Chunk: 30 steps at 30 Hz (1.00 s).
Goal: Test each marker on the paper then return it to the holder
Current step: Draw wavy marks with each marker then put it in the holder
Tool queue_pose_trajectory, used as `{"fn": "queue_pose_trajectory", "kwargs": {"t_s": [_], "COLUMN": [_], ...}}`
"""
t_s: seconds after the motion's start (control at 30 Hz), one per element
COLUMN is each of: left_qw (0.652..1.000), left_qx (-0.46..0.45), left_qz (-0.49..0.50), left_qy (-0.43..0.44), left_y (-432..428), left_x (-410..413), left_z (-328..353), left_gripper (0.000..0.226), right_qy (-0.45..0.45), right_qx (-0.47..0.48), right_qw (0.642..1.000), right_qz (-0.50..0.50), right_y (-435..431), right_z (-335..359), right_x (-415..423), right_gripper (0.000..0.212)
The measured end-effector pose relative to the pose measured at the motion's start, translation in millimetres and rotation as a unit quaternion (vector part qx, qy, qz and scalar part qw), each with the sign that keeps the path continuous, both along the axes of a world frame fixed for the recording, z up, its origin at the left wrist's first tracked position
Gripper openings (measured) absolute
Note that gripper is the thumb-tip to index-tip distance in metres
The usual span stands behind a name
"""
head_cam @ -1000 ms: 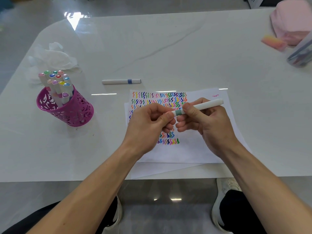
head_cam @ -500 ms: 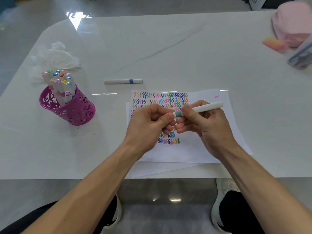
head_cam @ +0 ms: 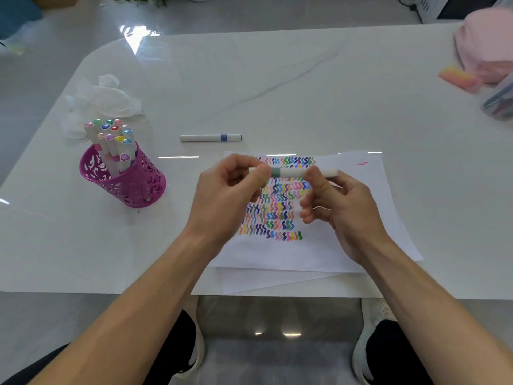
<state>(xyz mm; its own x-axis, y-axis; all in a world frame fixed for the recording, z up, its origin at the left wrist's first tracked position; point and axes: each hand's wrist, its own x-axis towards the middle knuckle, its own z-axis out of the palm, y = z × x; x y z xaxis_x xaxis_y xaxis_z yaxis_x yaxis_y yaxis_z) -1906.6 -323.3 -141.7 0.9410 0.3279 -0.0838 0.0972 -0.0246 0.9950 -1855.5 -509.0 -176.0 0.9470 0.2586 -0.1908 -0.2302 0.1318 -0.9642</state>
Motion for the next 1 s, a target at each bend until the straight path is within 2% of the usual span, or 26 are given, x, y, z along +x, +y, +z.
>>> {"fn": "queue_pose_trajectory", "kwargs": {"t_s": [0.17,0.3,0.43,0.7,0.83,1.0], "left_qw": [0.995,0.986,0.966,0.890,0.867,0.854], "left_qx": [-0.060,-0.053,0.032,0.136,0.169,0.234], "left_qz": [0.062,0.121,0.193,0.353,0.387,0.383], "left_qy": [-0.055,-0.100,-0.167,-0.254,-0.263,-0.262], "left_y": [15.6,23.1,43.1,95.8,111.7,113.0], "left_x": [-7.2,-15.0,-22.9,-41.1,-46.4,-47.2], "left_z": [10.6,16.6,29.7,51.4,54.3,49.4], "left_gripper": [0.001,0.002,0.011,0.020,0.024,0.026], "right_qy": [-0.054,-0.071,-0.078,-0.094,-0.096,-0.098], "right_qx": [-0.126,-0.174,-0.184,-0.215,-0.228,-0.238], "right_qw": [0.989,0.980,0.978,0.970,0.967,0.965], "right_qz": [-0.047,-0.058,-0.059,-0.059,-0.056,-0.053], "right_y": [-2.7,-1.5,-1.5,0.7,0.4,2.0], "right_z": [-6.9,-13.9,-16.7,-23.3,-25.5,-26.8], "right_x": [7.3,7.7,9.0,10.9,12.0,12.3], "right_gripper": [0.030,0.025,0.020,0.015,0.013,0.013]}}
